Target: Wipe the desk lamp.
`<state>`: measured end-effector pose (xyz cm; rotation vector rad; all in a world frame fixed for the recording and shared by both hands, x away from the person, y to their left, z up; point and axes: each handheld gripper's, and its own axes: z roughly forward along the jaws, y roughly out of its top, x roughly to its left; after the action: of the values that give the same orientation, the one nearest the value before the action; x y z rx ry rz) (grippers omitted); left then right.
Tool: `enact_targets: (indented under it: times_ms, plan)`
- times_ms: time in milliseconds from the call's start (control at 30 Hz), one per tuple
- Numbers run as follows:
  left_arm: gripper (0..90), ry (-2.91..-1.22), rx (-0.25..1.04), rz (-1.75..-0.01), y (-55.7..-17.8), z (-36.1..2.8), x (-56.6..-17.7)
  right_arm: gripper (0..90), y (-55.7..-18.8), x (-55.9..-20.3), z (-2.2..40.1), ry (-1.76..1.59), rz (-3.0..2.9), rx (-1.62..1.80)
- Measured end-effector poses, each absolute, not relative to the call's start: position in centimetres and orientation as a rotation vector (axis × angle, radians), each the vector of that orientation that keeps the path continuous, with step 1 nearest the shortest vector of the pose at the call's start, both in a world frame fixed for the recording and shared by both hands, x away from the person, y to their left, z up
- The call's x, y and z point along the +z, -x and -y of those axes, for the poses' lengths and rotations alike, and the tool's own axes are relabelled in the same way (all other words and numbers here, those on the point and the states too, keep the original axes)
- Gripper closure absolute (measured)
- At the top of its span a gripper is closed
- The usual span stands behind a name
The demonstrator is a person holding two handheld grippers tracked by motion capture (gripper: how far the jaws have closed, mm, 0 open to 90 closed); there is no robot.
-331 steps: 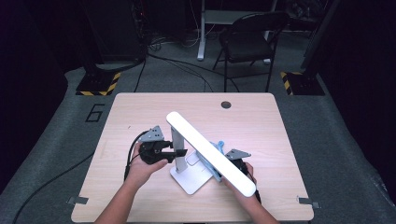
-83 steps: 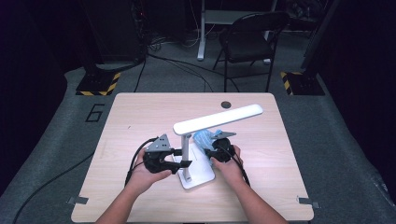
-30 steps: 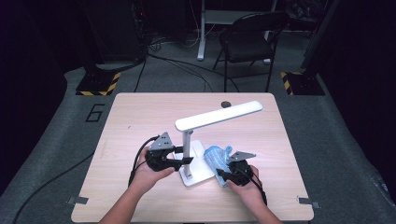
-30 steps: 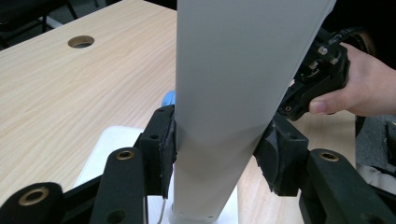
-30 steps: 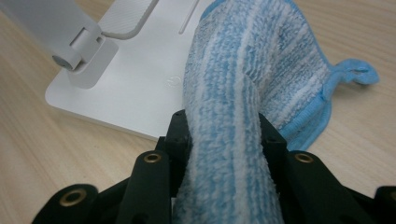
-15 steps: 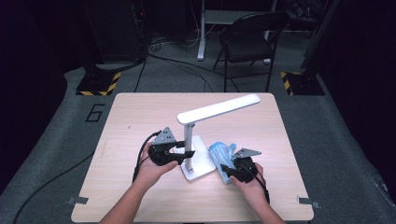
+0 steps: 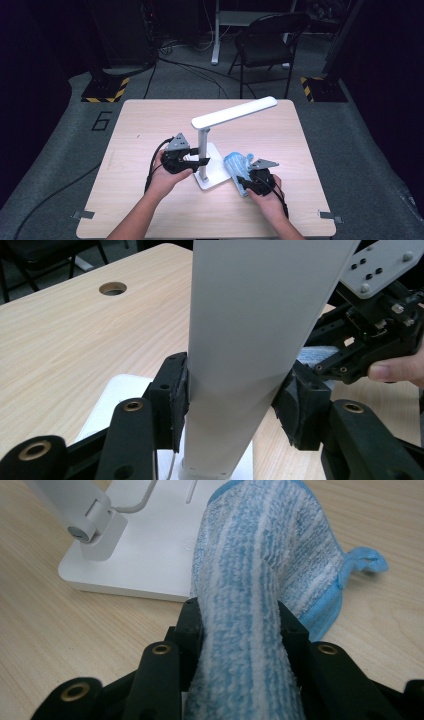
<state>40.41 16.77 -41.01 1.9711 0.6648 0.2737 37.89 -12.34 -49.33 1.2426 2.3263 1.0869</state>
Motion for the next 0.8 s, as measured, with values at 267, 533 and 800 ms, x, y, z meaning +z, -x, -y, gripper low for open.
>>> enact_targets:
  times_ms: [267,533,800]
  plan:
    - [50.7,-1.965,0.276,-0.681,-40.4,-16.6,-41.0,63.8,-37.3,-49.3,11.6,-1.199,-2.348,1.097]
    - [50.6,-1.970,0.271,-0.675,-40.4,-16.6,-41.1,65.4,-37.3,-50.4,10.0,-1.178,-2.368,1.083]
    - [50.6,-1.968,0.259,-0.677,-40.4,-16.6,-41.1,66.9,-36.6,-50.9,7.9,-1.107,-2.345,1.058]
